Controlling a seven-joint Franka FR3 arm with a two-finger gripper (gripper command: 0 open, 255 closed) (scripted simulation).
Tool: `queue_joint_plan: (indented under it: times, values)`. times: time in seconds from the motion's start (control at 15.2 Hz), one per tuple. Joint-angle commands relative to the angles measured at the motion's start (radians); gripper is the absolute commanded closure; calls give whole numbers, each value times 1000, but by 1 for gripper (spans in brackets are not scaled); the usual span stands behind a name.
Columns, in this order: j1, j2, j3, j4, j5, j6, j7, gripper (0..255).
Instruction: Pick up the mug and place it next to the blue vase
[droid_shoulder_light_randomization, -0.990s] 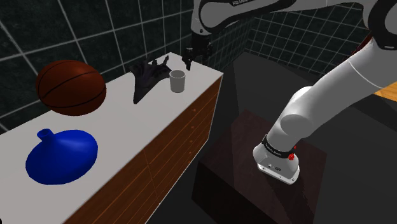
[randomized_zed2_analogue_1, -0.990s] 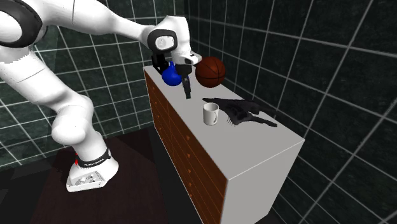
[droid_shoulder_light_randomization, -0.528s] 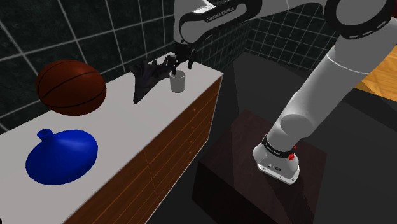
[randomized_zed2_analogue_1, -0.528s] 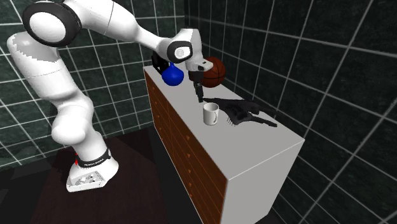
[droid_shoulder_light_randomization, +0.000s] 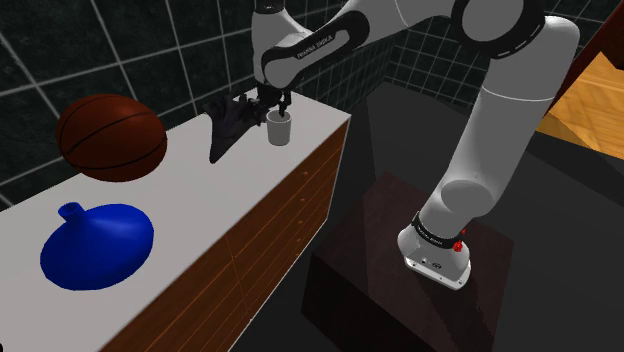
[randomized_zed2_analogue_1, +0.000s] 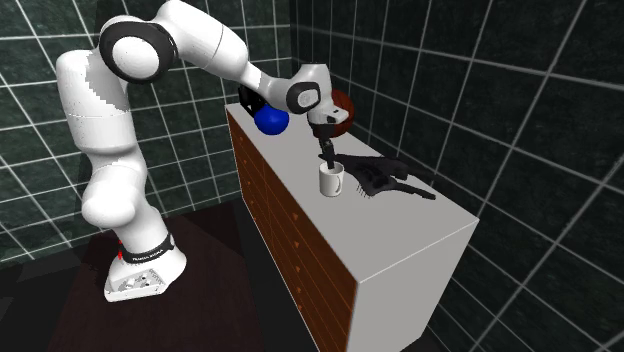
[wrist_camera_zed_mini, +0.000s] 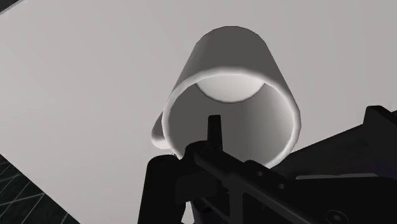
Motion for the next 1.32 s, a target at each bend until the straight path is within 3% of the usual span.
queue_joint_plan:
  times: [0.0, 0.79, 0.86, 1.25]
  values:
    - [1, 22, -2, -1, -9, 23, 8, 0]
    - [1, 53, -7, -9, -21, 62, 16, 0]
    - [1, 53, -7, -9, -21, 62, 16, 255]
    - [1, 53, -7, -9, -21, 62, 16, 255]
